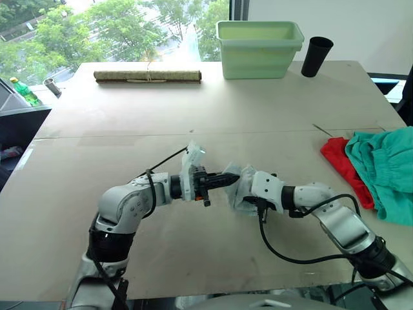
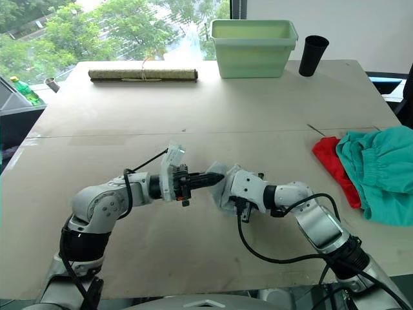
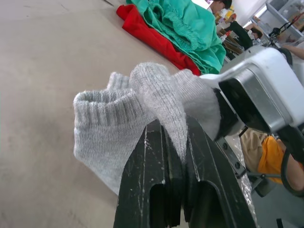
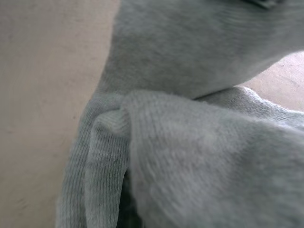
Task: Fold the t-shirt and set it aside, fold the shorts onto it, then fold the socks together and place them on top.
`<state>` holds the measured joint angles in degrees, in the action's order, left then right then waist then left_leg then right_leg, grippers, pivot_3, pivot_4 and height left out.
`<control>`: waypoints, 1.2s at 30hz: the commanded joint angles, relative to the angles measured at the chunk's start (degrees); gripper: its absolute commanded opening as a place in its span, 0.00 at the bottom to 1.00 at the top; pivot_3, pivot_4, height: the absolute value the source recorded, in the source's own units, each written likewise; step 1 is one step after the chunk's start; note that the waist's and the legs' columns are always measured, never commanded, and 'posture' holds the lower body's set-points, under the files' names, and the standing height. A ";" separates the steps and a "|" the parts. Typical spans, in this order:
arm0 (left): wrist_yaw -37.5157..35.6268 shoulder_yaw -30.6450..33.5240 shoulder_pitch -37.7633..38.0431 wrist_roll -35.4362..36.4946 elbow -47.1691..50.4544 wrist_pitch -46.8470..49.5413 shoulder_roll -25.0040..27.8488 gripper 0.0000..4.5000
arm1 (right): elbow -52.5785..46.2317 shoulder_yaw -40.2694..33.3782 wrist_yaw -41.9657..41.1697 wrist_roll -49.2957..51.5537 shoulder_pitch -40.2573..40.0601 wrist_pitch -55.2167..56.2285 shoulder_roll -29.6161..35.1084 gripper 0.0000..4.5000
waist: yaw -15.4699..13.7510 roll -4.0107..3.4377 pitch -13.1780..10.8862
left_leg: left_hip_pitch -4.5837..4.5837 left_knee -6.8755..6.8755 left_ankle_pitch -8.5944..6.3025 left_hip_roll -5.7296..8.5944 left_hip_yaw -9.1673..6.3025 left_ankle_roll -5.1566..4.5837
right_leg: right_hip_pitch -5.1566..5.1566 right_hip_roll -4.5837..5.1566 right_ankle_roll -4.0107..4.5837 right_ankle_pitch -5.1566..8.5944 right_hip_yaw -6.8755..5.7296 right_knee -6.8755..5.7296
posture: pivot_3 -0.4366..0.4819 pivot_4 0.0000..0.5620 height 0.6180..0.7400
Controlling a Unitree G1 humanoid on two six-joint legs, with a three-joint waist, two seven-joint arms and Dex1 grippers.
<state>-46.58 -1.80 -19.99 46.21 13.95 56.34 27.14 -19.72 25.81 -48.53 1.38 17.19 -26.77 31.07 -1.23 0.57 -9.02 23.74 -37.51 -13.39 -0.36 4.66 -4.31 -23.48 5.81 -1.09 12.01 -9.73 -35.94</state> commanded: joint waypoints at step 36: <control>-13.90 -19.89 -9.16 -13.44 -14.11 -8.87 -7.30 0.32 | -33.81 -44.63 0.21 32.26 -8.22 -47.32 11.11 0.75 | -1.15 0.02 -0.05 | 0.15 -0.05 -0.11 0.00 -0.03 -0.19 | -0.04 0.05 0.00 -0.01 -0.05 0.09 | 0.48 0.27 0.89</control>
<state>-58.14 -20.18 -28.55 33.24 -0.07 48.77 20.27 -51.63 -14.30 -48.67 29.91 7.26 -71.72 43.12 -2.37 0.59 -9.07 23.86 -37.55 -13.52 -0.36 4.64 -4.49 -23.52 5.86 -1.09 12.00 -9.78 -35.85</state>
